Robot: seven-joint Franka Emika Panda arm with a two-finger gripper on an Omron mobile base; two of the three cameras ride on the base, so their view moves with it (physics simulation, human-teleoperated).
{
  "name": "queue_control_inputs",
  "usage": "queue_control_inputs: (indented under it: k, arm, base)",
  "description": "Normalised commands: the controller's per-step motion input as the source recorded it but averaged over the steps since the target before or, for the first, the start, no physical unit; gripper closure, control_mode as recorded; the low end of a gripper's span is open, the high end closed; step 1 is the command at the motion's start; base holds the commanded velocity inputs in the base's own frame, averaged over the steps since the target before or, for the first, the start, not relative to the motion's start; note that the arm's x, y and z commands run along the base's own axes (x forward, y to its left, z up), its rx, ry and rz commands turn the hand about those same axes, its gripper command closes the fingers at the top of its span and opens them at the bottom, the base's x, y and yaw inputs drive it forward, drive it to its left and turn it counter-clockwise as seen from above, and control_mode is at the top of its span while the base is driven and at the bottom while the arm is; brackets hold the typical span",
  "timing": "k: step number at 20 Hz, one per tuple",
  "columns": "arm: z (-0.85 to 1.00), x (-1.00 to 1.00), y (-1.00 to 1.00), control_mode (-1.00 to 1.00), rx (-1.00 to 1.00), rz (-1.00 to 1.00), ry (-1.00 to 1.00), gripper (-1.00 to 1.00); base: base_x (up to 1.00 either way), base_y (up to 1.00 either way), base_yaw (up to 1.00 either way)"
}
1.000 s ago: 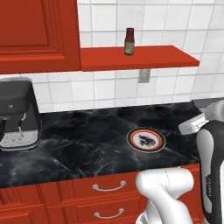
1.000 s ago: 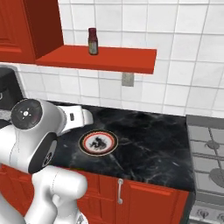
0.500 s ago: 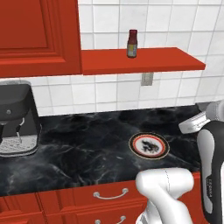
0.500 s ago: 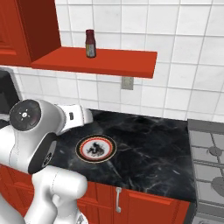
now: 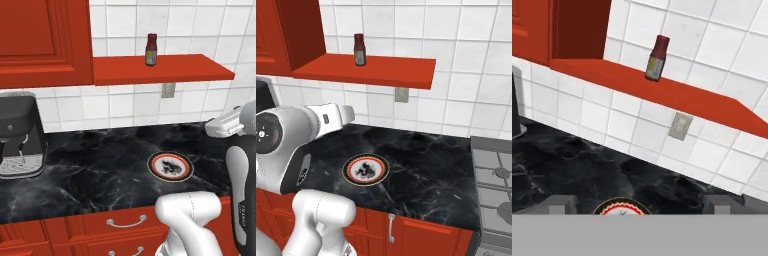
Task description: Move the hot dog bun to the plate on the dining table and place the condiment next to that plate. Then navigate to the fridge and take the sausage and place it on the plate as well.
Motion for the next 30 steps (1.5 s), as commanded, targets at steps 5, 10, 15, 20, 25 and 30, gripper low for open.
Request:
queue_control_inputs:
  k: [5, 10, 15, 20, 25, 30]
  arm:
    - [0.71, -0.04, 0.45, -1.0, -0.01, 0.0, -0.18, -1.0]
    - [0.65, 0.01, 0.19, -1.0, 0.06, -0.01, -0.19, -1.0]
    - [0.4, 0.28, 0.11, -1.0, 0.14, -0.16, -0.12, -1.0]
    - [0.03, 0.47, 0.14, -1.0, 0.24, -0.17, -0.04, -1.0]
    - [0.0, 0.57, -0.08, -1.0, 0.17, -0.02, 0.01, -1.0]
    - [-0.01, 0.47, -0.05, -1.0, 0.06, 0.04, 0.0, -1.0]
  base:
    - [0.0, 0.0, 0.0]
    - [0.0, 0.0, 0.0]
    - [0.0, 0.0, 0.0]
    - [0.0, 0.0, 0.0]
    - [0.0, 0.0, 0.0]
    - [0.0, 0.0, 0.0]
